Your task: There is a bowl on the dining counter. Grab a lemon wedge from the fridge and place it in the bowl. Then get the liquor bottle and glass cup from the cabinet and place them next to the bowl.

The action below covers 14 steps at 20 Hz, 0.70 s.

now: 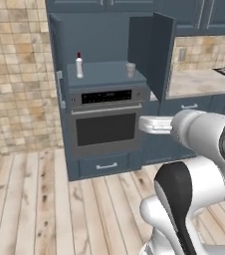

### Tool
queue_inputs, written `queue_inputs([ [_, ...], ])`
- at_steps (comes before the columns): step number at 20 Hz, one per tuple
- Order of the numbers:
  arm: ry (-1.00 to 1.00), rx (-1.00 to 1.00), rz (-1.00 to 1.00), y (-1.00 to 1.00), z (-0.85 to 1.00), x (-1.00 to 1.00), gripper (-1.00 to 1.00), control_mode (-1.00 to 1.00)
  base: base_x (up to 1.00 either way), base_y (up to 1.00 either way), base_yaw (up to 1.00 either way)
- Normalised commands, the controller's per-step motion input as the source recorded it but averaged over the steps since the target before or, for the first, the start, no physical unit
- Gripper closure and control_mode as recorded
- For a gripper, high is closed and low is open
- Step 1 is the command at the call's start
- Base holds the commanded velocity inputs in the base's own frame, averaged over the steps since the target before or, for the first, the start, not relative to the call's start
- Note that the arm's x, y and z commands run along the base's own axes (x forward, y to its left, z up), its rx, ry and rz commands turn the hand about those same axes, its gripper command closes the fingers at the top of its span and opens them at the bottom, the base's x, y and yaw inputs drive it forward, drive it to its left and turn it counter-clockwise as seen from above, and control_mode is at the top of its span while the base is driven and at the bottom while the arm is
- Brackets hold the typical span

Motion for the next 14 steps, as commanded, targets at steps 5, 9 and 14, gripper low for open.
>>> queue_inputs([
  [5,0.0,0.0,0.0,0.0,0.0,0.0,-1.0,1.0,0.32,-0.49,0.17],
  [9,0.0,0.0,0.0,0.0,0.0,0.0,-1.0,1.0,0.45,-0.48,0.09],
  [14,0.0,0.0,0.0,0.0,0.0,0.0,-1.0,1.0,0.66,-0.31,0.01],
])
